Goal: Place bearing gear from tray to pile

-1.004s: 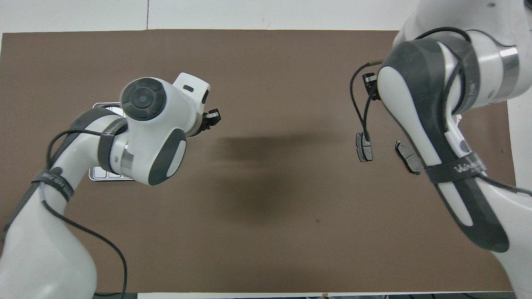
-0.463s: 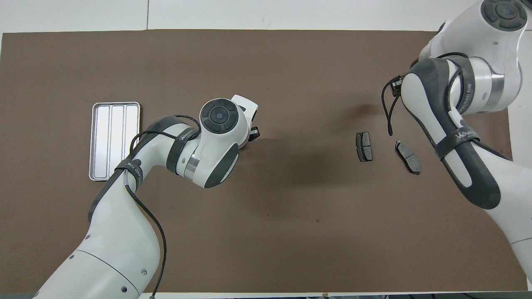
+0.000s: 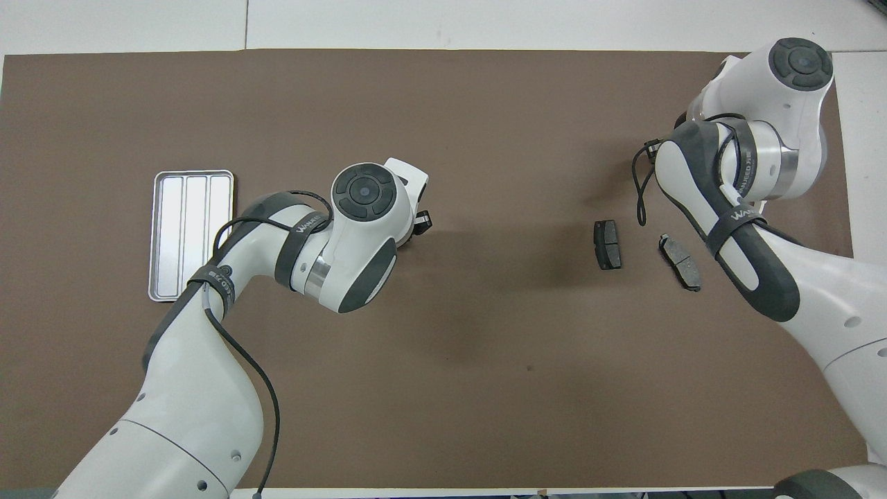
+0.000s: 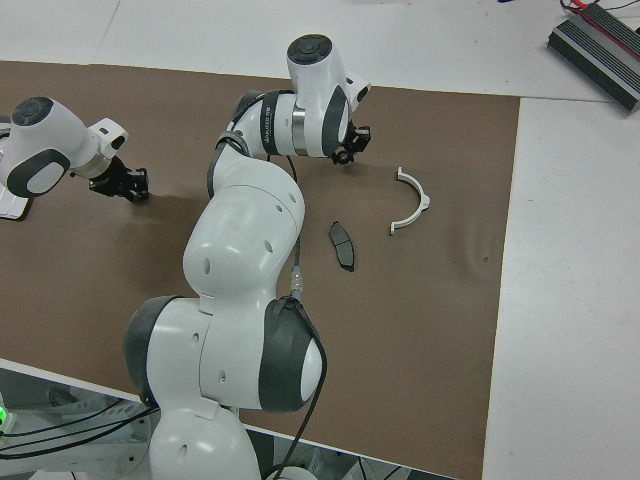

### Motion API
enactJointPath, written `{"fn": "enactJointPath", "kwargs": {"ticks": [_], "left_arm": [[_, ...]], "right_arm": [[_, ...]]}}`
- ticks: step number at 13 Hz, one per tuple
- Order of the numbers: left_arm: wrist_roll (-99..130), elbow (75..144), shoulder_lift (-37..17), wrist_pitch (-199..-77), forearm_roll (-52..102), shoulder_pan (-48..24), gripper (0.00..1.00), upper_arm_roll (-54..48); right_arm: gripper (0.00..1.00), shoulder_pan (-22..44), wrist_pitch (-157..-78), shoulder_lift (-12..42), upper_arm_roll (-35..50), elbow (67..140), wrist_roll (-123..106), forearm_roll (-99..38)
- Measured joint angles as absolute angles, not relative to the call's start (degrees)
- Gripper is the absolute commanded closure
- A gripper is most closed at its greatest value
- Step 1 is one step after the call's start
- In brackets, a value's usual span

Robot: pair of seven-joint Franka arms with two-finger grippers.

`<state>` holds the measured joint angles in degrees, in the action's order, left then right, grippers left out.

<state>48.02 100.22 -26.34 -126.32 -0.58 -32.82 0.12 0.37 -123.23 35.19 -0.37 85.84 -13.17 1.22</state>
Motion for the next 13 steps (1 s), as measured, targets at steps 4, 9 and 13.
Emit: {"fn": "enactJointPath", "kwargs": {"ticks": [4,9,13], "left_arm": [[38.3,99.6,-15.1,-115.3,-1.0,-24.4,0.0,4.2],[20.9,101.7,-8.6,-111.2,-1.0,-11.9,0.0,4.4],[20.5,101.6,-6.1,-108.4,-1.0,-11.6,0.0,4.1]], "right_arm": [[1.0,0.4,-125.9,36.2,-0.2,85.9,-13.2,1.2],[0.03,0.4,-126.0,36.3,0.0,86.0,-13.2,1.2],[0.0,0.4,-126.0,36.3,0.0,86.3,-13.2,1.2]]}}
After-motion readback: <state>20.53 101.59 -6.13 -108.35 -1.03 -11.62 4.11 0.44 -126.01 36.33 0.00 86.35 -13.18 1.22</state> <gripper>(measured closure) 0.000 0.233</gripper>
